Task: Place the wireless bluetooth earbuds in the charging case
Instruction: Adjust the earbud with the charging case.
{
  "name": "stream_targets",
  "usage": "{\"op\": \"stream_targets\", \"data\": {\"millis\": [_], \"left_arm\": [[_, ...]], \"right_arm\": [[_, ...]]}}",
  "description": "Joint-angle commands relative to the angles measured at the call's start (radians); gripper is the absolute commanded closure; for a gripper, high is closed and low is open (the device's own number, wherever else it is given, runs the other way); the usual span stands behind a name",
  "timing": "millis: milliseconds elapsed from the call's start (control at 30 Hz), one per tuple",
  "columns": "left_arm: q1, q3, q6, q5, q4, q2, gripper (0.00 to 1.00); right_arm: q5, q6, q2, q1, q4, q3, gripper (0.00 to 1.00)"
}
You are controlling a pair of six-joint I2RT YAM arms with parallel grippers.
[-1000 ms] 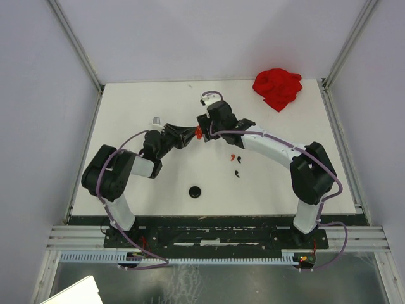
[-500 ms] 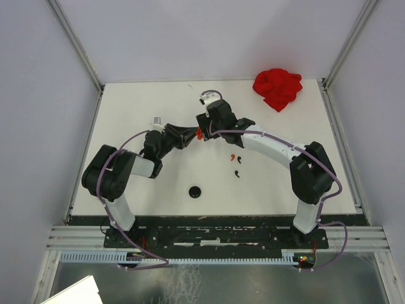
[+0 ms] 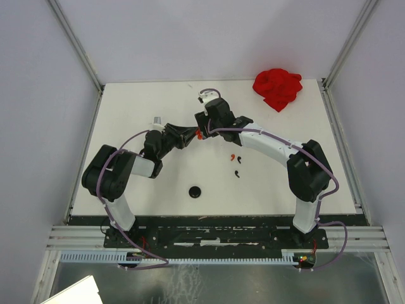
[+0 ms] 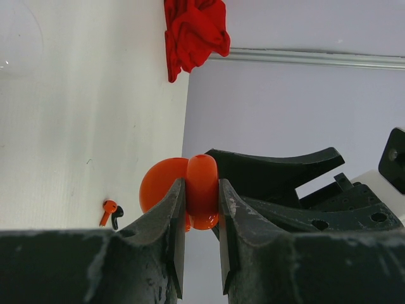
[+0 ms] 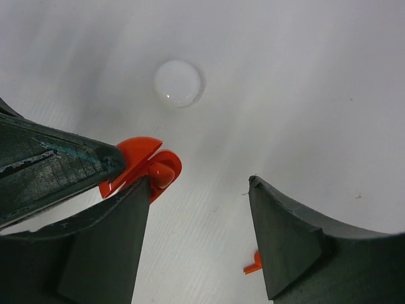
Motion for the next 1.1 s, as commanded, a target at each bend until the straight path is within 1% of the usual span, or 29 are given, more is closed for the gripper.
{"op": "stream_targets", "data": {"millis": [0, 333, 500, 800, 1067], "left_arm": [[-0.004, 0.032, 0.050, -0.014, 0.031, -0.014, 0.97], [-0.004, 0.035, 0.045, -0.011, 0.036, -0.002, 0.97], [-0.003, 0.038, 0.045, -0.011, 0.037, 0.002, 0.97], [-0.004, 0.041, 0.040, -0.008, 0.045, 0.015, 0.97], [-0.004, 0.037, 0.040, -0.009, 0.048, 0.011, 0.97]], "right_arm": [[0.018, 0.006, 0.013, -0.013, -0.005, 0.063, 0.28], [0.016, 0.015, 0.024, -0.028, -0.001, 0.074, 0.28], [-0.008, 0.017, -0.031, -0.029, 0.059, 0.022, 0.28], [-0.012, 0.013, -0.096, -0.030, 0.058, -0.007, 0.27], [-0.010, 0.013, -0.106, -0.031, 0.054, -0.013, 0.27]]}}
